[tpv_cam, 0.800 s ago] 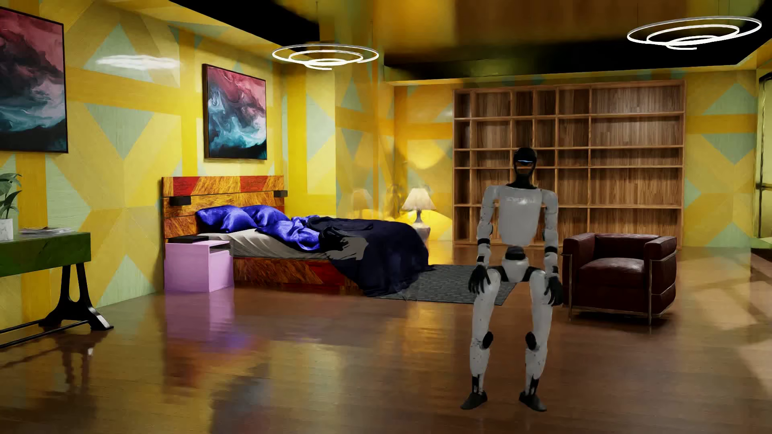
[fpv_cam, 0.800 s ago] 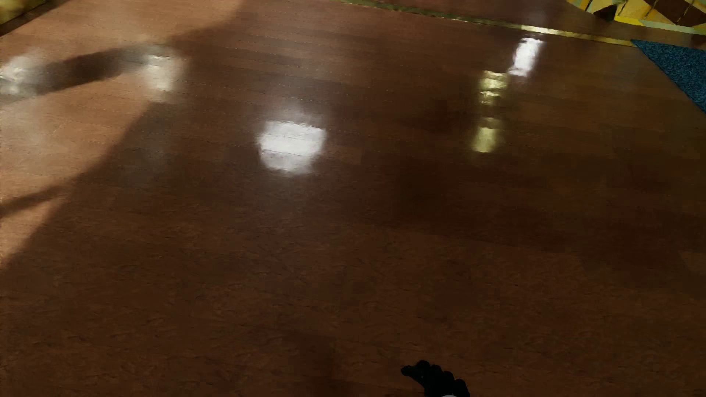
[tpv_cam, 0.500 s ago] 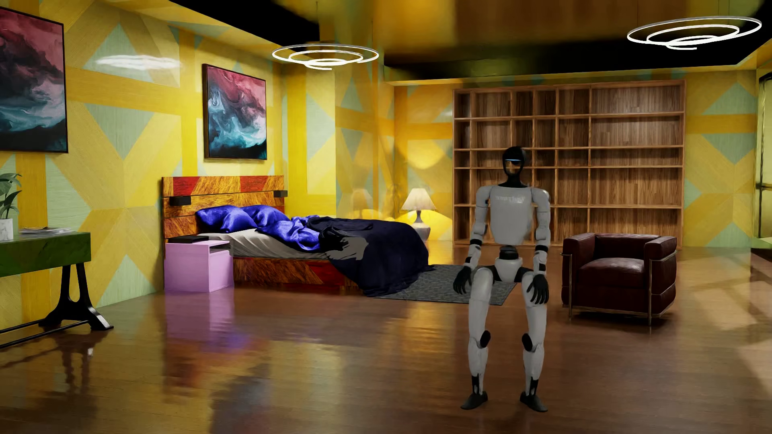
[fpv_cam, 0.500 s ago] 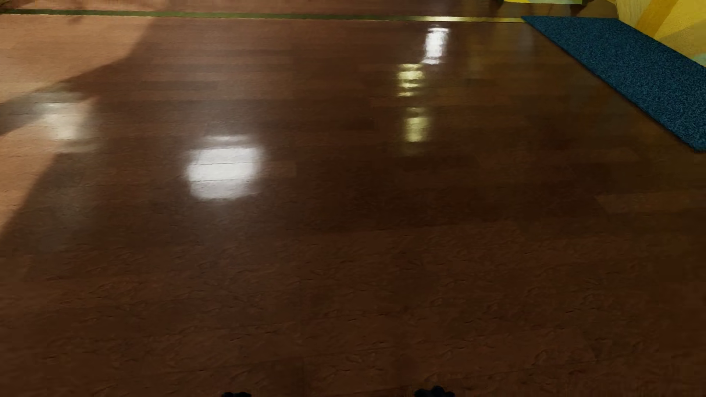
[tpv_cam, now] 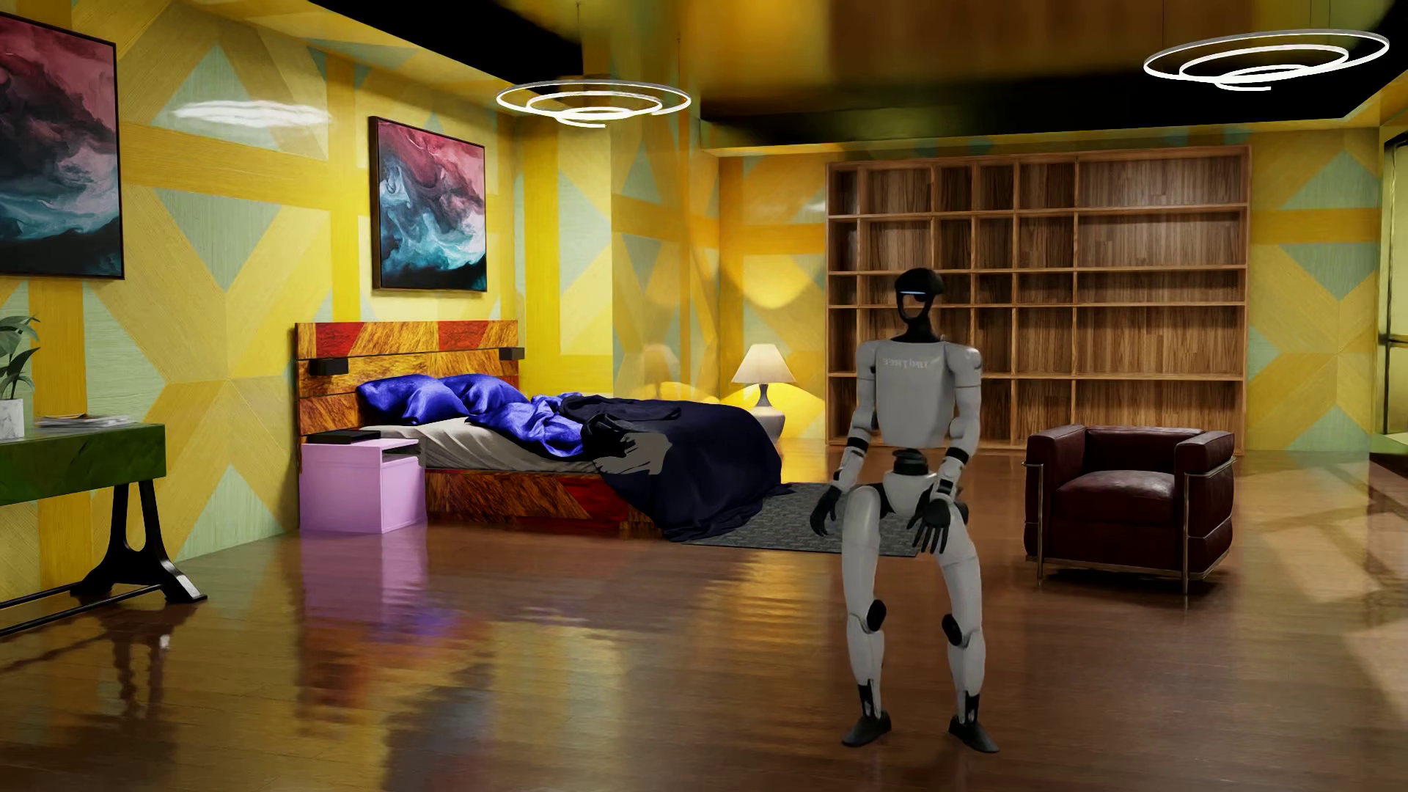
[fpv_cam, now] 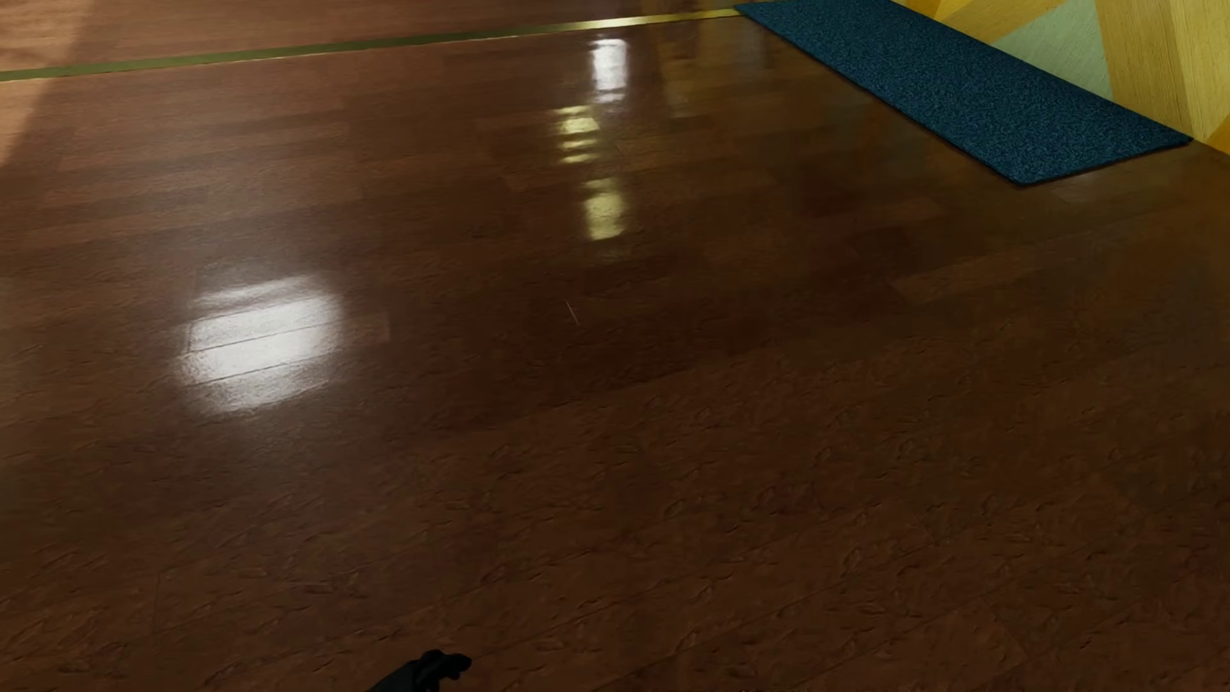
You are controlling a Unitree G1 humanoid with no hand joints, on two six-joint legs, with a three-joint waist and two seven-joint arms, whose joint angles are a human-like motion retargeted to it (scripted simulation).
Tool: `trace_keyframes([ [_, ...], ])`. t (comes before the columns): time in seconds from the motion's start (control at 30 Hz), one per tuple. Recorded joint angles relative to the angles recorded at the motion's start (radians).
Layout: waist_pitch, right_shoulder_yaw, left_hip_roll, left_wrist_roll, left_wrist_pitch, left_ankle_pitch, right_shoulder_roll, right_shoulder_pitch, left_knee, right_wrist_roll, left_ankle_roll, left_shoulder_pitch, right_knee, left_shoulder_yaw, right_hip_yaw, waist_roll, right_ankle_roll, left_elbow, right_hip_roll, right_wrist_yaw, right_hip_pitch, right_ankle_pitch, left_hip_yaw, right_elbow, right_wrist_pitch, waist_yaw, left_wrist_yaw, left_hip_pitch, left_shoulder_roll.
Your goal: Go to the bed
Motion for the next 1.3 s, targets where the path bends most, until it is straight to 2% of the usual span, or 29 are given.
trace_keyframes([
  [0.1,0.004,0.000,0.067,0.005,0.002,-0.018,0.008,-0.004,0.091,-0.007,-0.011,0.007,0.025,0.003,0.019,0.013,-0.012,0.005,0.038,0.001,-0.013,-0.010,0.007,-0.008,-0.009,0.004,0.001,-0.016,0.006],
  [0.17,0.011,0.000,0.128,0.003,0.002,-0.031,0.012,-0.011,0.190,-0.006,-0.010,0.010,0.052,0.010,0.033,0.026,-0.017,0.003,0.069,0.004,-0.028,-0.018,-0.024,-0.019,-0.015,0.010,0.010,-0.046,0.014],
  [0.2,0.016,-0.001,0.154,-0.002,-0.001,-0.031,0.012,-0.014,0.241,-0.005,-0.001,0.013,0.064,0.013,0.042,0.034,-0.019,0.001,0.085,0.004,-0.034,-0.021,-0.069,-0.025,-0.019,0.015,0.020,-0.070,0.017],
  [0.27,0.028,-0.004,0.154,-0.012,-0.009,-0.027,0.004,-0.016,0.333,-0.001,0.027,0.026,0.089,0.022,0.074,0.050,-0.019,-0.007,0.117,0.002,-0.043,-0.024,-0.287,-0.032,-0.033,0.034,0.053,-0.150,0.022],
  [0.33,0.039,-0.009,0.050,-0.024,-0.013,-0.027,-0.002,-0.032,0.402,0.000,0.019,0.040,0.117,0.031,0.126,0.062,-0.013,-0.018,0.140,0.005,-0.059,-0.023,-0.631,-0.023,-0.040,0.056,0.094,-0.236,0.015],
  [0.4,0.045,-0.005,-0.159,-0.039,-0.023,-0.047,-0.008,-0.054,0.464,-0.003,-0.045,0.062,0.146,0.051,0.190,0.065,0.001,-0.038,0.151,0.013,-0.089,-0.018,-1.009,-0.016,-0.044,0.069,0.130,-0.276,0.010],
  [0.43,0.047,0.000,-0.275,-0.045,-0.028,-0.067,-0.015,-0.062,0.483,-0.005,-0.047,0.067,0.163,0.060,0.224,0.062,0.010,-0.044,0.153,0.016,-0.112,-0.014,-1.160,-0.016,-0.050,0.069,0.145,-0.265,0.010],
  [0.47,0.049,0.006,-0.357,-0.050,-0.033,-0.072,-0.021,-0.073,0.485,-0.007,-0.047,0.074,0.178,0.068,0.264,0.056,0.021,-0.049,0.153,0.018,-0.135,-0.008,-1.264,-0.017,-0.054,0.067,0.159,-0.249,0.008],
  [0.53,0.056,0.024,-0.440,-0.059,-0.041,-0.098,-0.032,-0.102,0.451,-0.011,-0.050,0.090,0.211,0.085,0.365,0.040,0.049,-0.060,0.164,0.024,-0.188,0.011,-1.359,-0.019,-0.060,0.067,0.183,-0.219,0.002],
  [0.57,0.062,0.033,-0.447,-0.062,-0.045,-0.124,-0.037,-0.118,0.415,-0.011,-0.044,0.098,0.227,0.091,0.421,0.032,0.065,-0.065,0.177,0.027,-0.215,0.024,-1.351,-0.021,-0.062,0.068,0.192,-0.211,-0.001],
  [0.63,0.076,0.039,-0.428,-0.061,-0.051,-0.185,-0.046,-0.139,0.326,-0.001,0.117,0.101,0.239,0.085,0.529,0.017,0.099,-0.064,0.205,0.026,-0.263,0.057,-1.188,-0.038,-0.067,0.062,0.193,-0.204,-0.002],
  [0.67,0.085,0.035,-0.423,-0.051,-0.051,-0.214,-0.051,-0.138,0.278,0.008,0.173,0.093,0.234,0.068,0.578,0.010,0.118,-0.052,0.218,0.017,-0.280,0.078,-1.119,-0.057,-0.067,0.059,0.183,-0.200,0.003],
  [0.7,0.095,0.026,-0.427,-0.034,-0.049,-0.231,-0.056,-0.126,0.237,0.017,0.210,0.076,0.224,0.042,0.622,0.001,0.141,-0.034,0.226,0.001,-0.295,0.099,-1.071,-0.084,-0.064,0.056,0.167,-0.201,0.010],
  [0.73,0.107,0.017,-0.433,-0.017,-0.047,-0.237,-0.060,-0.106,0.211,0.025,0.220,0.055,0.209,0.015,0.661,-0.012,0.161,-0.015,0.230,-0.025,-0.305,0.121,-1.037,-0.113,-0.056,0.051,0.144,-0.207,0.019],
  [0.77,0.120,0.012,-0.437,-0.002,-0.042,-0.231,-0.061,-0.079,0.193,0.030,0.220,0.031,0.183,-0.008,0.680,-0.029,0.159,0.003,0.223,-0.059,-0.312,0.147,-1.005,-0.139,-0.042,0.045,0.118,-0.218,0.029],
  [0.8,0.131,0.011,-0.440,0.006,-0.037,-0.213,-0.059,-0.050,0.182,0.030,0.219,0.011,0.149,-0.025,0.632,-0.048,0.133,0.014,0.187,-0.097,-0.328,0.168,-0.977,-0.156,-0.023,0.042,0.098,-0.230,0.040],
  [0.83,0.141,0.012,-0.444,0.013,-0.033,-0.196,-0.060,-0.020,0.171,0.034,0.218,-0.004,0.118,-0.029,0.513,-0.067,0.085,0.020,0.122,-0.127,-0.349,0.166,-0.947,-0.163,-0.009,0.041,0.088,-0.241,0.048],
  [0.87,0.148,0.018,-0.443,0.014,-0.041,-0.184,-0.058,0.008,0.161,0.040,0.217,-0.010,0.106,-0.022,0.340,-0.083,0.092,0.024,0.044,-0.140,-0.364,0.158,-0.912,-0.167,0.003,0.043,0.092,-0.248,0.060],
  [0.9,0.153,0.030,-0.440,0.012,-0.038,-0.177,-0.062,0.029,0.155,0.042,0.215,-0.014,0.132,-0.010,0.226,-0.096,0.105,0.022,-0.013,-0.135,-0.380,0.176,-0.873,-0.167,0.013,0.041,0.104,-0.255,0.059],
  [0.93,0.157,0.049,-0.433,0.005,-0.040,-0.174,-0.073,0.039,0.154,0.039,0.212,-0.009,0.182,0.007,0.191,-0.106,0.112,0.009,-0.035,-0.119,-0.394,0.183,-0.830,-0.158,0.019,0.037,0.118,-0.260,0.056],
  [0.97,0.159,0.071,-0.422,-0.005,-0.046,-0.172,-0.086,0.043,0.153,0.033,0.209,0.004,0.242,0.022,0.205,-0.114,0.119,-0.011,-0.034,-0.095,-0.405,0.174,-0.785,-0.144,0.023,0.034,0.133,-0.262,0.052],
  [1.03,0.162,0.099,-0.395,-0.011,-0.077,-0.167,-0.107,0.047,0.147,0.043,0.201,0.041,0.343,0.029,0.258,-0.127,0.201,-0.046,-0.021,-0.038,-0.415,0.106,-0.688,-0.109,0.029,0.036,0.149,-0.258,0.051],
  [1.07,0.162,0.105,-0.378,-0.006,-0.086,-0.164,-0.114,0.054,0.144,0.054,0.195,0.050,0.381,0.019,0.255,-0.133,0.227,-0.053,-0.034,-0.006,-0.419,0.081,-0.638,-0.103,0.030,0.040,0.140,-0.255,0.049],
  [1.1,0.161,0.116,-0.359,-0.002,-0.093,-0.161,-0.113,0.061,0.143,0.061,0.187,0.051,0.417,0.007,0.224,-0.138,0.216,-0.053,-0.063,0.015,-0.425,0.077,-0.589,-0.099,0.033,0.044,0.123,-0.251,0.044],
  [1.17,0.159,0.135,-0.321,-0.001,-0.111,-0.155,-0.122,0.083,0.142,0.067,0.169,0.046,0.485,-0.017,0.127,-0.144,0.160,-0.054,-0.166,0.038,-0.434,0.073,-0.499,-0.111,0.027,0.049,0.085,-0.239,0.033],
  [1.3,0.149,0.130,-0.253,-0.011,-0.101,-0.142,-0.123,0.135,0.116,0.090,0.119,0.034,0.484,-0.060,0.123,-0.138,0.120,-0.098,-0.307,0.061,-0.413,0.055,-0.345,-0.143,0.030,0.046,0.085,-0.179,-0.005],
])
